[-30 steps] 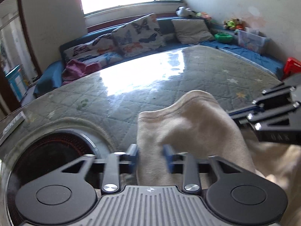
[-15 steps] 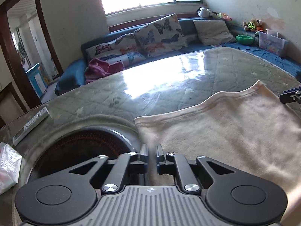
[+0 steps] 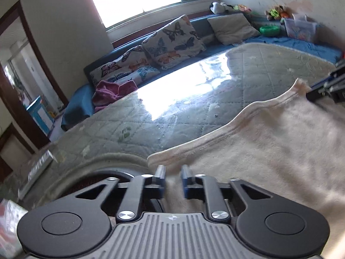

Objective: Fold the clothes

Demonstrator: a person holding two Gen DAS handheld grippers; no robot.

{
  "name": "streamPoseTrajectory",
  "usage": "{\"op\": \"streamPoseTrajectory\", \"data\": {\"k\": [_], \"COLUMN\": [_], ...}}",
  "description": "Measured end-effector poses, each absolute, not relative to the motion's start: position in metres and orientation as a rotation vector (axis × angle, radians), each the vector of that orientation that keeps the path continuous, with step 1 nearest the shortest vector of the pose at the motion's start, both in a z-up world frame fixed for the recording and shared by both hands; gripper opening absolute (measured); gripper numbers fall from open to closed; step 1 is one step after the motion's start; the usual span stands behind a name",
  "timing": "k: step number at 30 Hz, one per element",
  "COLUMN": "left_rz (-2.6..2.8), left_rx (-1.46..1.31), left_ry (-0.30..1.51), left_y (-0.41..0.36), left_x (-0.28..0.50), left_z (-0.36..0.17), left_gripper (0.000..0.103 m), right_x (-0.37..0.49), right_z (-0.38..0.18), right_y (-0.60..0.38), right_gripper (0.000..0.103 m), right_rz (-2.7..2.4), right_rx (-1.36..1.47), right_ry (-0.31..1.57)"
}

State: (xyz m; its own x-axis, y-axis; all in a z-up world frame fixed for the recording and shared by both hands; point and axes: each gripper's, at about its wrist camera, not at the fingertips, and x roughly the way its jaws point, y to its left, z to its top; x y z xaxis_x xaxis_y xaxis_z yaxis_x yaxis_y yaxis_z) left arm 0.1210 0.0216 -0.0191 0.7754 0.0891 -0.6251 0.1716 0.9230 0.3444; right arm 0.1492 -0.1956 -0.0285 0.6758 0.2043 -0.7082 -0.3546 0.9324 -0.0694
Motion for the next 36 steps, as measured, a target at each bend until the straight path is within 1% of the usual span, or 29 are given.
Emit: {"op": "streamPoseTrajectory", "data": {"k": [3, 9, 11, 12, 13, 14, 15, 16, 17, 18, 19, 20, 22, 23, 32, 33, 34, 36], "left_rz": [-0.028, 0.014, 0.015, 0.014, 0.008, -0.002, -0.014, -0.027, -0.043, -0.066, -0.095, -0.124, -0.169, -0.187, -0.251, -0.249, -0.247, -0.237], "left_rx": [0.441, 0.445, 0.417, 0.400, 0.377, 0.350, 0.326, 0.309, 0.293, 0.280, 0.268, 0.255, 0.231, 0.220, 0.193, 0.188, 0.183, 0.178], "left_ry": [0.679, 0.679, 0.686, 0.691, 0.696, 0.699, 0.699, 0.688, 0.679, 0.672, 0.668, 0.665, 0.660, 0.659, 0.692, 0.700, 0.708, 0.720], "left_y": [0.020, 0.024, 0.028, 0.030, 0.033, 0.034, 0.035, 0.033, 0.032, 0.028, 0.023, 0.019, 0.011, 0.007, -0.012, -0.012, -0.013, -0.013], "left_x": [0.131, 0.158, 0.165, 0.168, 0.168, 0.167, 0.166, 0.163, 0.160, 0.156, 0.154, 0.151, 0.147, 0.146, 0.145, 0.145, 0.144, 0.145], "left_z": [-0.024, -0.027, -0.025, -0.024, -0.020, -0.017, -0.013, -0.009, -0.005, -0.002, 0.001, 0.004, 0.009, 0.010, 0.004, 0.002, -0.001, -0.005], "left_gripper": [0.007, 0.006, 0.007, 0.008, 0.011, 0.022, 0.031, 0.047, 0.059, 0.062, 0.067, 0.074, 0.083, 0.086, 0.086, 0.086, 0.086, 0.086], "right_x": [0.159, 0.188, 0.196, 0.198, 0.199, 0.197, 0.193, 0.188, 0.182, 0.175, 0.166, 0.157, 0.137, 0.125, 0.021, 0.011, 0.002, -0.012], "right_z": [-0.030, -0.034, -0.033, -0.032, -0.030, -0.029, -0.026, -0.022, -0.019, -0.016, -0.014, -0.011, -0.008, -0.006, 0.006, 0.007, 0.007, 0.008], "right_y": [-0.192, -0.188, -0.188, -0.188, -0.189, -0.189, -0.190, -0.190, -0.189, -0.188, -0.187, -0.185, -0.182, -0.180, -0.169, -0.168, -0.167, -0.165], "right_gripper": [0.005, 0.006, 0.007, 0.012, 0.012, 0.012, 0.016, 0.022, 0.024, 0.027, 0.027, 0.028, 0.034, 0.034, 0.034, 0.035, 0.039, 0.041], "right_rz": [0.308, 0.261, 0.259, 0.258, 0.259, 0.263, 0.274, 0.292, 0.312, 0.332, 0.355, 0.380, 0.428, 0.452, 0.702, 0.732, 0.761, 0.802], "right_rx": [-0.225, -0.237, -0.240, -0.238, -0.236, -0.238, -0.240, -0.243, -0.246, -0.254, -0.264, -0.274, -0.294, -0.308, -0.428, -0.435, -0.440, -0.455], "right_ry": [0.759, 0.739, 0.735, 0.736, 0.737, 0.732, 0.724, 0.719, 0.716, 0.712, 0.711, 0.711, 0.710, 0.708, 0.724, 0.733, 0.743, 0.756]}}
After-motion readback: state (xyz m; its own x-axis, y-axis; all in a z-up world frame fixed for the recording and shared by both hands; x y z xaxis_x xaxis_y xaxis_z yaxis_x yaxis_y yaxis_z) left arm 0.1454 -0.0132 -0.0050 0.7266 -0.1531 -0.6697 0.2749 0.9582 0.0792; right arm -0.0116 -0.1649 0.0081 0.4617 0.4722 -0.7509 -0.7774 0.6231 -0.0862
